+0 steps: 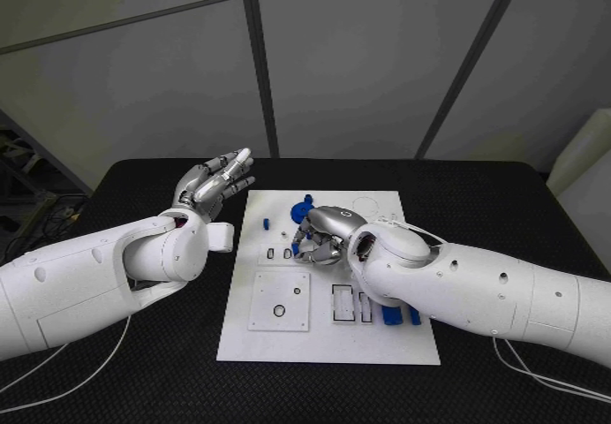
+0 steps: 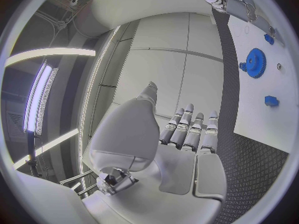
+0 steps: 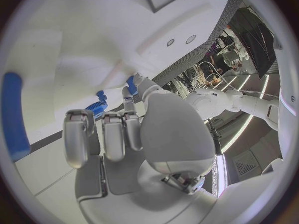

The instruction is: Assemble the parts on the task board

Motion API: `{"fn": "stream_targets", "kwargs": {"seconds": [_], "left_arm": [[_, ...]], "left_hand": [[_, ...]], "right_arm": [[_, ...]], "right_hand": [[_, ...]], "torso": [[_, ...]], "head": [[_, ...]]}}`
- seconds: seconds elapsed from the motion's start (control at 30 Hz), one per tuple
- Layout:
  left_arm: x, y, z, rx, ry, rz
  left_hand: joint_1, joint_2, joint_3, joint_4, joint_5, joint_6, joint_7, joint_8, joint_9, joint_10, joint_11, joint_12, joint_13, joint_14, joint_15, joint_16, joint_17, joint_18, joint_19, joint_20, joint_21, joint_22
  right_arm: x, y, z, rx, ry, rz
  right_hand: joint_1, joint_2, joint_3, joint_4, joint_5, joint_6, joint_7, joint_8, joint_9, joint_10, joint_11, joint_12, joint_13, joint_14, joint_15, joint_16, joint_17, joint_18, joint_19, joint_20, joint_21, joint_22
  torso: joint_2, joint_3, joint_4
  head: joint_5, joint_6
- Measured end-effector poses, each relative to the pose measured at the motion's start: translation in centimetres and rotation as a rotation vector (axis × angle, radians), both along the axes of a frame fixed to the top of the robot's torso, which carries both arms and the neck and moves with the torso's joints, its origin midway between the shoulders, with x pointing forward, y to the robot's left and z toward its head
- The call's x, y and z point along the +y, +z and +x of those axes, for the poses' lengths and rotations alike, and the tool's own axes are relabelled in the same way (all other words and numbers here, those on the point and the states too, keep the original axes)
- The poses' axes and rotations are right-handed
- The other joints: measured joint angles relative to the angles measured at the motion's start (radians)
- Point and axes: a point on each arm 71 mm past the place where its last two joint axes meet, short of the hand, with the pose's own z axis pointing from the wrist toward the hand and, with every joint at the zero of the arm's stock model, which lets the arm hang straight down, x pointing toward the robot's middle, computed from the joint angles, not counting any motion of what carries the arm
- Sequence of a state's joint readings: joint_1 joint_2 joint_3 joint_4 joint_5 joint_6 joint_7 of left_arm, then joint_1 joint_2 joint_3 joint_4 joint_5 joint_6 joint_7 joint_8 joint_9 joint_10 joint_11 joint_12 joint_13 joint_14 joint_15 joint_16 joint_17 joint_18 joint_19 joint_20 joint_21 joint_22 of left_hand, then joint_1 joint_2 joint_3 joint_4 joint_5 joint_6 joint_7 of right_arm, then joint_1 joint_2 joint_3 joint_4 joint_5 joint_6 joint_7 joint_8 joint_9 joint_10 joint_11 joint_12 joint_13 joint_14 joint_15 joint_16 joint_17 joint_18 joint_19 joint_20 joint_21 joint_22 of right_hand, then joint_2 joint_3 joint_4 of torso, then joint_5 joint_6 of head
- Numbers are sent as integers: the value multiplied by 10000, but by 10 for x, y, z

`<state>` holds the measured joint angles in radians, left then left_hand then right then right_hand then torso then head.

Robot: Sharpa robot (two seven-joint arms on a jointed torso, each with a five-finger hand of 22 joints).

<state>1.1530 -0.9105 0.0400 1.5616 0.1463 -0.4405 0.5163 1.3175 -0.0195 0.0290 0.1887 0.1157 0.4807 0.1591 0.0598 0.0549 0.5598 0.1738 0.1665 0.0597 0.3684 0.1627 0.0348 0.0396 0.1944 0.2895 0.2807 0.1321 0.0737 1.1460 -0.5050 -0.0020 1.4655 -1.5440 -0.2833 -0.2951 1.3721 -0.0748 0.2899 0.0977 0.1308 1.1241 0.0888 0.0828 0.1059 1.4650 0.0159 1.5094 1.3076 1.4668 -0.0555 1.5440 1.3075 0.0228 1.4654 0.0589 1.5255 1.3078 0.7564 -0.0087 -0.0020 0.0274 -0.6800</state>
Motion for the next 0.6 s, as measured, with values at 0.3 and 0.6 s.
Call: {"fn": "stream_targets", "kwargs": {"seconds": [0.3,0.6], "left_arm": [[0,0,0,11,-2,2],[0,0,0,18,3,5]], "left_hand": [[0,0,0,0,0,0,0,0,-1,0,0,0,0,0,0,0,-1,0,0,0,0,0],[0,0,0,0,0,0,0,0,0,0,0,0,0,0,0,0,-1,0,0,0,0,-1]], "right_arm": [[1,0,0,-29,33,-145],[2,0,0,-51,59,-227]], "right_hand": [[-55,-54,16,-16,33,-4,-4,25,7,0,0,0,0,0,0,0,-1,1,36,-36,0,-1],[-57,-55,-11,-43,48,-19,-18,-56,17,0,0,-80,0,0,0,0,-1,1,36,-36,0,-2]], "torso": [[-3,-4,0],[-5,-4,2]], "head": [[17,-40],[23,-64]]}}
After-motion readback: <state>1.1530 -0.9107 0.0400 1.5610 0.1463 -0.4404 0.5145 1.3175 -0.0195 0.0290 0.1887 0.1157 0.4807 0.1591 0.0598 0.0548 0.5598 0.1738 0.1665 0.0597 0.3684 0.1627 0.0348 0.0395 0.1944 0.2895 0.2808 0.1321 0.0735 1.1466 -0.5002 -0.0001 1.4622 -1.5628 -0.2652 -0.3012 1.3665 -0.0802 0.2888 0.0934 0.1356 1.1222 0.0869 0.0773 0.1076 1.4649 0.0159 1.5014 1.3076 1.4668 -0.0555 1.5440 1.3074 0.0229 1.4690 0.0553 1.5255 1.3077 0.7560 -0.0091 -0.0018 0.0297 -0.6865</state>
